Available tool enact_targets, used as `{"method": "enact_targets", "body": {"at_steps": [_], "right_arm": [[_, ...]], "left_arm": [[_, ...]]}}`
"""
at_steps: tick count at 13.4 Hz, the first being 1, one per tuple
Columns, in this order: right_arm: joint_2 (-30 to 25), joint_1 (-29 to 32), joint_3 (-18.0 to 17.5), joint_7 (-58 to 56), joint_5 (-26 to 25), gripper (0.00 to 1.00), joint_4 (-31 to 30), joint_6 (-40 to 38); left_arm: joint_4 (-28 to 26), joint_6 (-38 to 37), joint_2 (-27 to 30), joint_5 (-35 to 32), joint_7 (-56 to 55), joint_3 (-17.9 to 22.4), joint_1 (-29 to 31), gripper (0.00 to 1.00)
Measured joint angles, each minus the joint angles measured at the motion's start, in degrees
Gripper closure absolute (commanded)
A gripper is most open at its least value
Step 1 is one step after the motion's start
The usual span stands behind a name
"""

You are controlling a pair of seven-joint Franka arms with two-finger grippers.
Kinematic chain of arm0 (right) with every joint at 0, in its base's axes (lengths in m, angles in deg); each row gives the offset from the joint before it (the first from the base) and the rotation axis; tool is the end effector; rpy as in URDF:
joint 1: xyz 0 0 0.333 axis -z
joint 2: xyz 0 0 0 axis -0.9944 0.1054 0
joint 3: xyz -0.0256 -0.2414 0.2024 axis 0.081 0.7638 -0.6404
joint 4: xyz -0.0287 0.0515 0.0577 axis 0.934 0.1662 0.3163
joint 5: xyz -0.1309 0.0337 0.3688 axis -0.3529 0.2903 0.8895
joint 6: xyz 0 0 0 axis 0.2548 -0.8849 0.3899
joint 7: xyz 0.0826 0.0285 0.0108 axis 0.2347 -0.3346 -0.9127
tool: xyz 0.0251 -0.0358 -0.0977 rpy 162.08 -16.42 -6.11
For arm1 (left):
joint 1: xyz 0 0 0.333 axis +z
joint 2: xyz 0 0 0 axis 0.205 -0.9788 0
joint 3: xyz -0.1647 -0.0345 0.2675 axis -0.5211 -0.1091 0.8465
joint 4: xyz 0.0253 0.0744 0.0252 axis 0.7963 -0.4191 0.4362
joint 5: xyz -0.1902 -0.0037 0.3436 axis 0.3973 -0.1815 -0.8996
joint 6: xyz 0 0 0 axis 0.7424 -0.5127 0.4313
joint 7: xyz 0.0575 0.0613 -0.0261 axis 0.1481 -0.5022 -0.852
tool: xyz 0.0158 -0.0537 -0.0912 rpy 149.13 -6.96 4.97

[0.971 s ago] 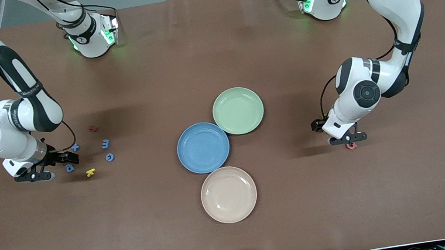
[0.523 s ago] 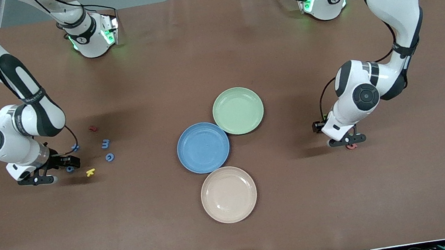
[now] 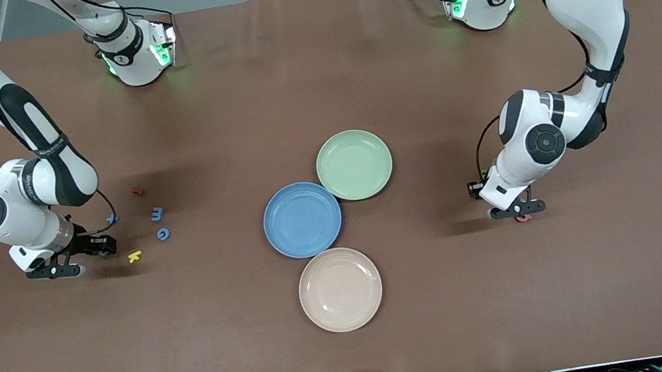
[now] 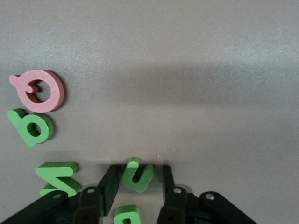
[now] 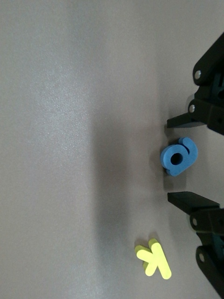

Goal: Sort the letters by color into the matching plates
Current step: 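Place the green n on the green plate while the right gripper carries the blue d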

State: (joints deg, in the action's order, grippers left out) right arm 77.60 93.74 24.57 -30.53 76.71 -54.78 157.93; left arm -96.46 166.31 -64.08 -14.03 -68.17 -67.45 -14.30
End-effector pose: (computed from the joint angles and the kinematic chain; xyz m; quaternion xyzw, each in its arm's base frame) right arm 0.5620 -0.0992 0.1775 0.9990 -0.0438 0.0036 0.0055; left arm 0.5784 -0.1535 0.1760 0.9995 0.0053 -0.0309 0.0087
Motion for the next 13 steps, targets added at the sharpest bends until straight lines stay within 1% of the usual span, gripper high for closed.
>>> {"method": "enact_targets", "body": {"at_steps": [2,4,7,10,12,13], "right_arm": [[0.11,0.0,0.0,0.0,0.0,0.37,0.0,0.0],[0.22,0.0,0.02,0.0,0.0,0.37,0.0,0.0],[0.34,0.0,0.03,0.0,0.0,0.37,0.0,0.0],[0.34,0.01,0.05,-0.01,0.0,0.51,0.0,0.0],[0.37,0.01,0.06,-0.01,0.0,0.6,0.0,0.0],[0.39,0.02,0.06,-0.01,0.0,0.68,0.0,0.0]], "left_arm": [[0.2,0.04,0.04,-0.02,-0.01,0.04,0.12,0.73],[0.27,0.54,0.03,-0.02,-0.01,0.04,0.17,0.76],[0.64,1.0,0.03,-0.02,-1.04,0.04,0.17,0.78],[1.64,-0.38,1.01,-0.02,-2.55,-0.24,0.12,0.78],[2.22,-5.5,3.52,-0.03,-5.81,-2.19,-0.22,0.78],[2.31,-7.79,5.04,-0.03,-8.36,-3.89,-0.54,0.78]]}}
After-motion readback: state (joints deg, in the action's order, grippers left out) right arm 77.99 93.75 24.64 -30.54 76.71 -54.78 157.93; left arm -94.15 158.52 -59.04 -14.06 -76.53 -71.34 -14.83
